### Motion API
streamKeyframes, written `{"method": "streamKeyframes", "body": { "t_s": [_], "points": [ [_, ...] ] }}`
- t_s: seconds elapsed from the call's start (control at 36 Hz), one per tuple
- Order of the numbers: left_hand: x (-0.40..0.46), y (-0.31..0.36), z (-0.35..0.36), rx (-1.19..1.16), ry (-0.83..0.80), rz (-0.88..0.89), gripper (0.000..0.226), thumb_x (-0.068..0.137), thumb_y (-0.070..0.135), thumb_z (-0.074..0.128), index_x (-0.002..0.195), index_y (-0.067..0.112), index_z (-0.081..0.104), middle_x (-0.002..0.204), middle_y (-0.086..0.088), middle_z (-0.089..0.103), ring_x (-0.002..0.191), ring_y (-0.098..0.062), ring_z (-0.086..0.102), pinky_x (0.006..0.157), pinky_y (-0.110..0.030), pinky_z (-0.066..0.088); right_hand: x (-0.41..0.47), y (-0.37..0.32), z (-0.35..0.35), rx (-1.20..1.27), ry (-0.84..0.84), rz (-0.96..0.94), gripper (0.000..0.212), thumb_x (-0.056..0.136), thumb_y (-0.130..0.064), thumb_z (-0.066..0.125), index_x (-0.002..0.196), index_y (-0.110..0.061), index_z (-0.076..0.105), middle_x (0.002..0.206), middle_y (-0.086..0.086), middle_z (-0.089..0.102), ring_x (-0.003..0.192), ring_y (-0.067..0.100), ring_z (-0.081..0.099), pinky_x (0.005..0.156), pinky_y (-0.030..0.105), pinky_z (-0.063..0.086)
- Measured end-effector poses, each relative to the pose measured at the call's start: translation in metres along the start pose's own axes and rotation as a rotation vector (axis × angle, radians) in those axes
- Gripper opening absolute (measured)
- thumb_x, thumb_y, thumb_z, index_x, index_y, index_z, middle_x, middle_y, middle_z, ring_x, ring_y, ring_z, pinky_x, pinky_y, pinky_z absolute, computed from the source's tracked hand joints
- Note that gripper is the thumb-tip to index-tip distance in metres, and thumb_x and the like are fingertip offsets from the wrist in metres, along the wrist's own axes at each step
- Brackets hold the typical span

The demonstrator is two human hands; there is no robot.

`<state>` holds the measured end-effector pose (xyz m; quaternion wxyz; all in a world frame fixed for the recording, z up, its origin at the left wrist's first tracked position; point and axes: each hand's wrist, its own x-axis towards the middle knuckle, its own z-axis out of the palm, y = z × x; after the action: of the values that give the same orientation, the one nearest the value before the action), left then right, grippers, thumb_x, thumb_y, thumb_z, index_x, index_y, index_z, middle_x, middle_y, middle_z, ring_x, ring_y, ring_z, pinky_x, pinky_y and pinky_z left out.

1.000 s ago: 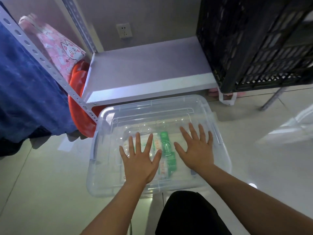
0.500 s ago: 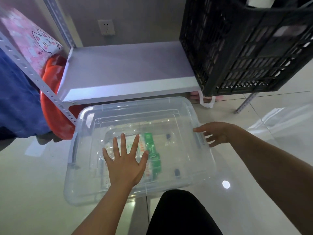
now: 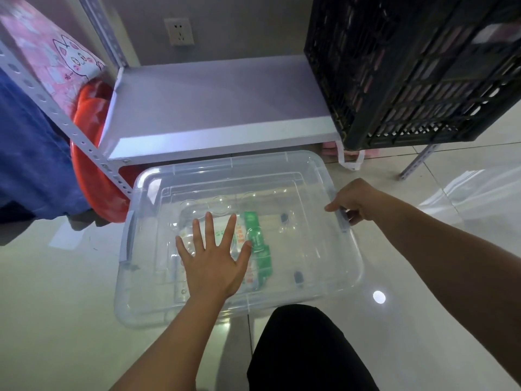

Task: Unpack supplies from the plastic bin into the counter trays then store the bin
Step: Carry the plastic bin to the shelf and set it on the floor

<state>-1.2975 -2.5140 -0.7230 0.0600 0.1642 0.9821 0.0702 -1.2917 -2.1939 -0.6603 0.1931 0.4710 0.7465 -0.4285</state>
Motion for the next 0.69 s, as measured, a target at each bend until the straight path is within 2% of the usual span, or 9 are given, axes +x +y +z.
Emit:
{"method": "streamKeyframes", "body": {
  "t_s": [0.17,0.28,0.33,0.42,0.47,0.53,0.61,0.67,0.69],
  "points": [
    [0.003,0.001,0.0,0.006,-0.023,-0.016,0.071,0.085,0.08,-0.005,0.15,0.053,-0.016,0.164,0.001,-0.021,0.151,-0.027,-0.021,0.116,-0.063,-0.015,-0.005,0.012,0.007,0.003,0.151,-0.071,0.045,0.072,-0.021,0.087,0.101,0.005,0.065,0.091,0.02,0.069,0.075,0.035,0.068,0.074,0.049,0.061],
    [-0.004,-0.004,-0.011,-0.012,-0.089,-0.006,0.069,0.087,0.079,0.001,0.15,0.054,-0.012,0.166,0.003,-0.019,0.152,-0.024,-0.019,0.118,-0.06,-0.014,-0.037,0.047,0.028,0.143,0.314,-0.213,0.058,0.076,-0.032,0.081,0.127,-0.01,0.064,0.119,0.012,0.069,0.098,0.031,0.067,0.08,0.03,0.048],
    [-0.009,-0.015,-0.016,-0.019,-0.106,-0.036,0.069,0.088,0.078,0.003,0.151,0.054,-0.009,0.166,0.005,-0.016,0.153,-0.021,-0.016,0.119,-0.058,-0.012,-0.058,0.071,0.044,0.222,0.316,-0.236,0.058,0.078,-0.035,0.079,0.129,-0.014,0.062,0.117,0.012,0.07,0.094,0.028,0.065,0.079,0.03,0.047],
    [-0.028,-0.045,-0.021,-0.02,-0.061,-0.199,0.068,0.092,0.074,0.01,0.154,0.048,-0.002,0.168,0.001,-0.009,0.154,-0.023,-0.01,0.119,-0.058,-0.009,-0.087,0.11,0.067,0.359,0.266,-0.262,0.056,0.08,-0.04,0.076,0.131,-0.021,0.06,0.118,0.001,0.066,0.102,0.02,0.06,0.086,0.032,0.046],
    [-0.041,-0.069,-0.026,-0.072,0.062,-0.376,0.066,0.096,0.067,0.019,0.156,0.042,0.009,0.168,-0.005,0.004,0.154,-0.028,0.002,0.12,-0.058,-0.002,-0.106,0.132,0.08,0.502,0.241,-0.217,0.063,0.081,-0.041,0.076,0.137,-0.023,0.055,0.122,-0.004,0.062,0.112,0.018,0.058,0.087,0.03,0.043],
    [-0.049,-0.091,-0.031,-0.149,0.198,-0.522,0.064,0.098,0.06,0.033,0.156,0.038,0.018,0.167,-0.009,0.013,0.152,-0.031,0.014,0.118,-0.06,0.006,-0.12,0.145,0.09,0.661,0.185,-0.171,0.056,0.082,-0.041,0.075,0.134,-0.031,0.056,0.117,-0.014,0.066,0.105,0.014,0.063,0.082,0.03,0.047],
    [-0.056,-0.122,-0.033,-0.593,0.295,-0.759,0.071,0.093,0.052,0.056,0.154,0.035,0.023,0.164,-0.008,0.02,0.147,-0.033,0.027,0.114,-0.059,0.021,-0.129,0.148,0.098,0.824,0.089,-0.157,0.036,0.086,-0.036,0.071,0.12,-0.042,0.063,0.115,-0.011,0.069,0.105,0.015,0.064,0.091,0.044,0.05],
    [-0.06,-0.138,-0.034,-1.075,0.149,-0.964,0.076,0.085,0.056,0.066,0.15,0.031,0.036,0.155,-0.003,0.037,0.14,-0.032,0.038,0.112,-0.055,0.031,-0.127,0.146,0.101,0.934,0.033,-0.118,0.037,0.088,-0.029,0.07,0.123,-0.037,0.062,0.12,-0.007,0.067,0.111,0.019,0.061,0.099,0.054,0.045],
    [-0.064,-0.142,-0.036,-1.286,-0.02,-1.03,0.07,0.082,0.058,0.068,0.143,0.03,0.046,0.148,-0.001,0.045,0.136,-0.032,0.042,0.11,-0.057,0.033,-0.126,0.144,0.101,0.975,0.011,-0.102,0.038,0.089,-0.026,0.069,0.125,-0.035,0.061,0.123,-0.004,0.066,0.115,0.022,0.059,0.101,0.057,0.044]
  ]
}}
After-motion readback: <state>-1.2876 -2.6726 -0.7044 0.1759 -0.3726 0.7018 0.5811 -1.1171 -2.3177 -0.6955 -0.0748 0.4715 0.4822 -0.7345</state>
